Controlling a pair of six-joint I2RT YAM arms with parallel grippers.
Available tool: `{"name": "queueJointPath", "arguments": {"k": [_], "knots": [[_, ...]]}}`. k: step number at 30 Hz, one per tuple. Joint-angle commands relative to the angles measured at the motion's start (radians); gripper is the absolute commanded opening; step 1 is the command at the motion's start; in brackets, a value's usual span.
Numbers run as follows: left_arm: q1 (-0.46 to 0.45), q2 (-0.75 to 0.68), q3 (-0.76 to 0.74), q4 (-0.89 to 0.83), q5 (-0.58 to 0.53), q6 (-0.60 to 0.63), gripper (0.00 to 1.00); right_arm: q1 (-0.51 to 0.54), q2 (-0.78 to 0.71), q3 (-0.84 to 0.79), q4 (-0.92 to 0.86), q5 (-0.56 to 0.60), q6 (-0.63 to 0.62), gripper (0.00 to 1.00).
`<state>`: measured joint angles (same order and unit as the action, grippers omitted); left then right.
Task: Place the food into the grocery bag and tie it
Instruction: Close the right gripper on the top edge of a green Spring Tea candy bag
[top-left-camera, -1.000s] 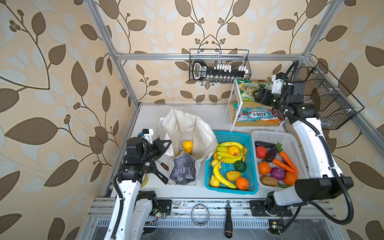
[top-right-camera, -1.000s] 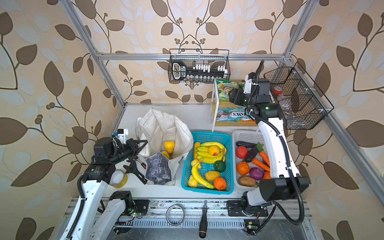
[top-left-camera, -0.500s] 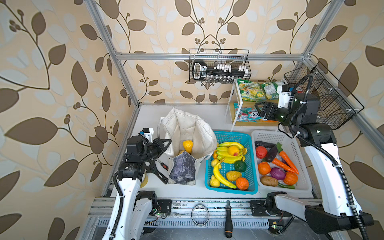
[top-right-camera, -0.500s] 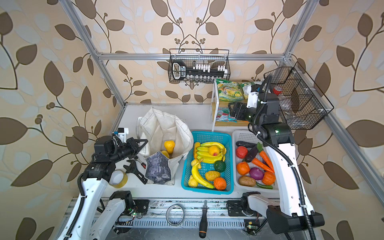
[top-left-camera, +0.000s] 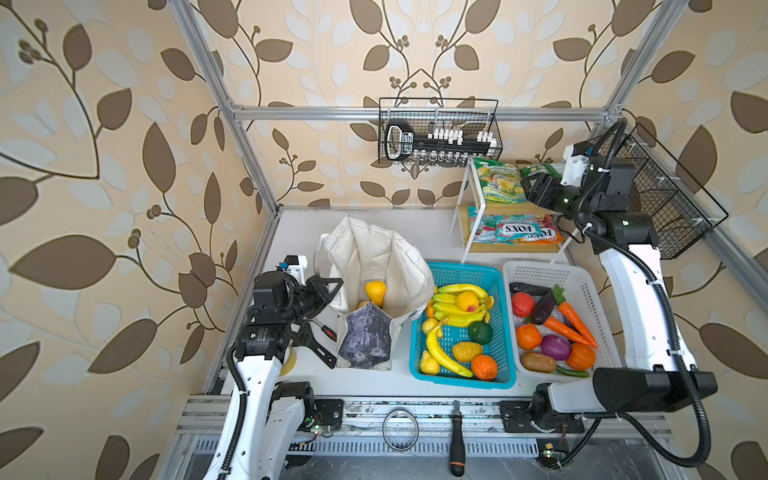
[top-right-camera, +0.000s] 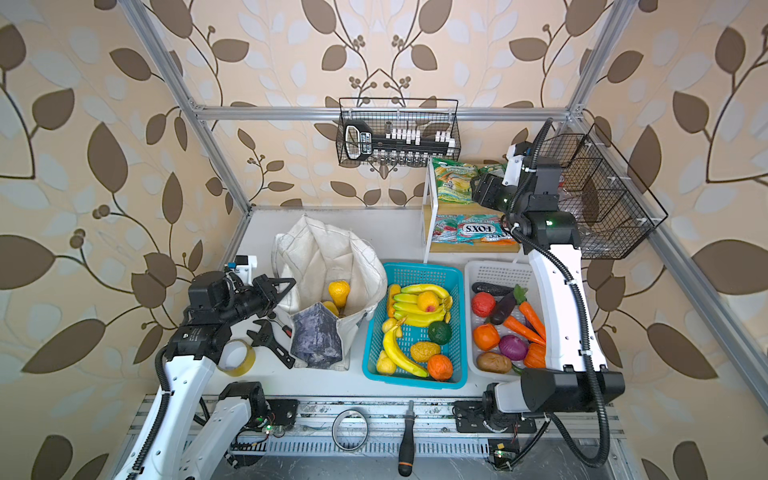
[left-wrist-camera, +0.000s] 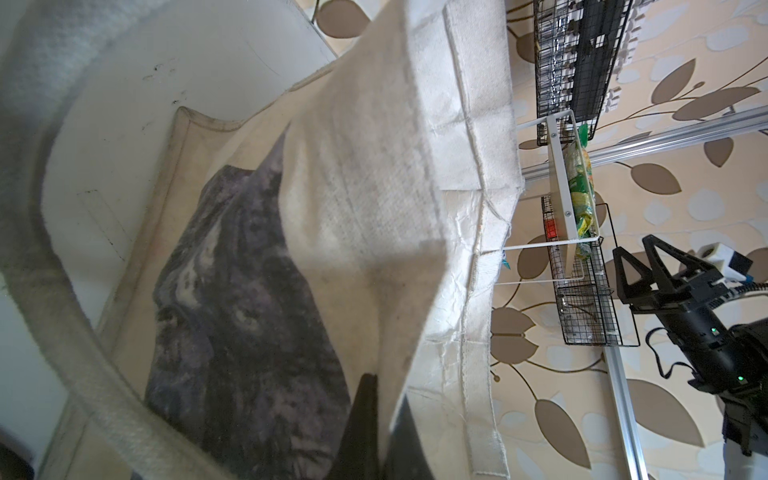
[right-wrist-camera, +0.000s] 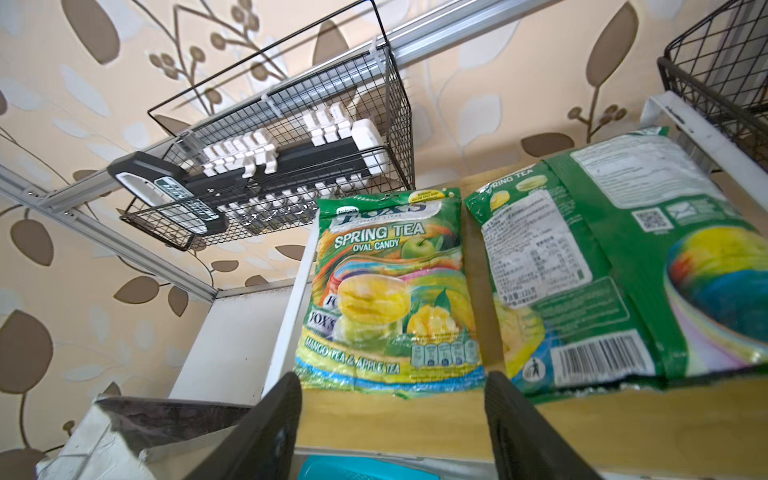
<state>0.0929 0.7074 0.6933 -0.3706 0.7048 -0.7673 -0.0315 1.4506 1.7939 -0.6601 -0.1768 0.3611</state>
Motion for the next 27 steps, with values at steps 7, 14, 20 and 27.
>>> {"name": "queueJointPath", "arguments": {"k": [7,14,20,27], "knots": [[0.004,0.022,0.018,0.052,0.021,0.026,0.00,-0.002,0.101,0.040,-0.031,0.015,-0.006,0.64],[0.005,0.014,0.025,0.039,0.027,0.037,0.00,0.013,0.102,-0.001,-0.017,0.072,-0.014,0.63],[0.005,0.005,0.020,0.038,0.028,0.033,0.00,-0.014,0.100,-0.048,0.008,0.004,0.037,0.62],[0.004,-0.002,0.018,0.037,0.024,0.033,0.00,-0.014,0.084,-0.103,0.038,-0.030,0.078,0.63]]}}
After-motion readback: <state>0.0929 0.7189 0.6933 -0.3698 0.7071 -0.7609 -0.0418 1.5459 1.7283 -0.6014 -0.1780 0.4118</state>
